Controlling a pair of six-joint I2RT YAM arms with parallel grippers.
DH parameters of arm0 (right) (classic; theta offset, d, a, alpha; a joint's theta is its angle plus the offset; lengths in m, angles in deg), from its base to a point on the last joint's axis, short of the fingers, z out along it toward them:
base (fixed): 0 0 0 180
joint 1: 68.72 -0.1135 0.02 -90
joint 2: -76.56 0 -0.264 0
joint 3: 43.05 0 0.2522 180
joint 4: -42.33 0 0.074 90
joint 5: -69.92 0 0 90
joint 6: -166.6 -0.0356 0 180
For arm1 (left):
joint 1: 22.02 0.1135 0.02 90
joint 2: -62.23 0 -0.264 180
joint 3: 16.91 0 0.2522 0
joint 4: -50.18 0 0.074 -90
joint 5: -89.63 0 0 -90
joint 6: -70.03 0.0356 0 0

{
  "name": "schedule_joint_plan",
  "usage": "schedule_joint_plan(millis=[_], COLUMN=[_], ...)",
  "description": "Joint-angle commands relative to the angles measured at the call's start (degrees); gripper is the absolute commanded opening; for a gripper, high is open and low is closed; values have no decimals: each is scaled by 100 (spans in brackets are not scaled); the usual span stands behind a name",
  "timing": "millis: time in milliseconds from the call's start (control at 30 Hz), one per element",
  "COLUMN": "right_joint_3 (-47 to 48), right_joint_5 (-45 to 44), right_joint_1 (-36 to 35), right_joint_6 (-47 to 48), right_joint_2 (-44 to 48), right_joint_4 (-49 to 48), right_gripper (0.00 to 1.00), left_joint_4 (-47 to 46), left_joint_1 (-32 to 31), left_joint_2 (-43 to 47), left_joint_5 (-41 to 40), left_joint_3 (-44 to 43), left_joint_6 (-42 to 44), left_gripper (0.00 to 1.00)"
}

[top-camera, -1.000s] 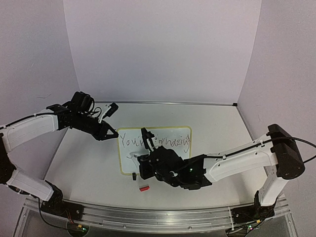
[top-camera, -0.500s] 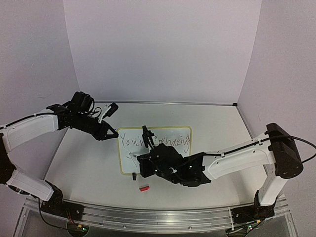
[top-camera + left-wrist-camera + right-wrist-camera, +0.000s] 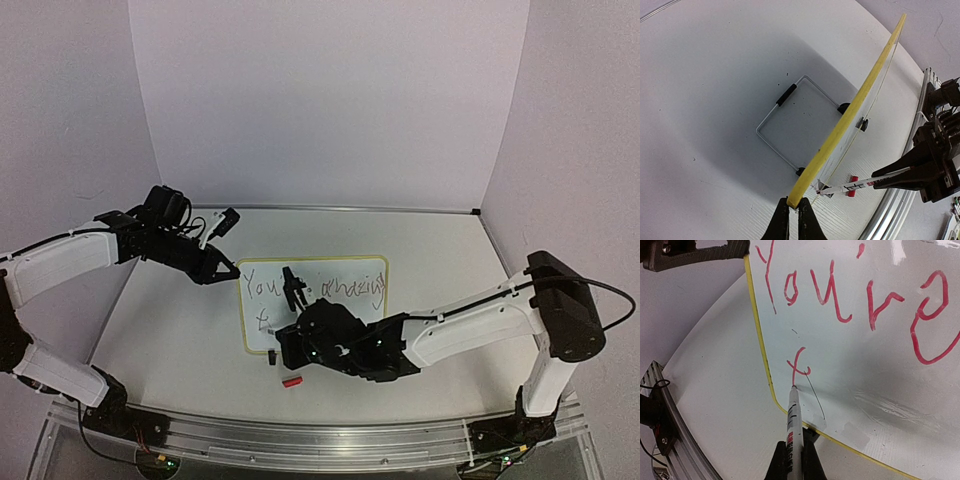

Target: Write a sentence on the whiteboard

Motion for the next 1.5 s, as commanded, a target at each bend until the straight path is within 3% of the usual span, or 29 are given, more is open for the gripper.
schedule_joint_plan(millis=[0, 467, 1467], right_joint_3=[114, -253, -148], right_joint_5=[-88, -342, -475], right_joint_1=[22, -41, 89], right_joint_6=[-63, 177, -70], right_joint_2=[18, 867, 411], right_joint_4=[141, 75, 220], right_gripper=[0, 0, 0], left_joint_4=[321, 325, 327], left_joint_1=[-141, -138, -148], left_joint_2=[-171, -196, -232], left_joint_5=[-70, -84, -54], left_joint_3=[-55, -60, -65], left_joint_6=[57, 62, 62], left_gripper=[0, 0, 0])
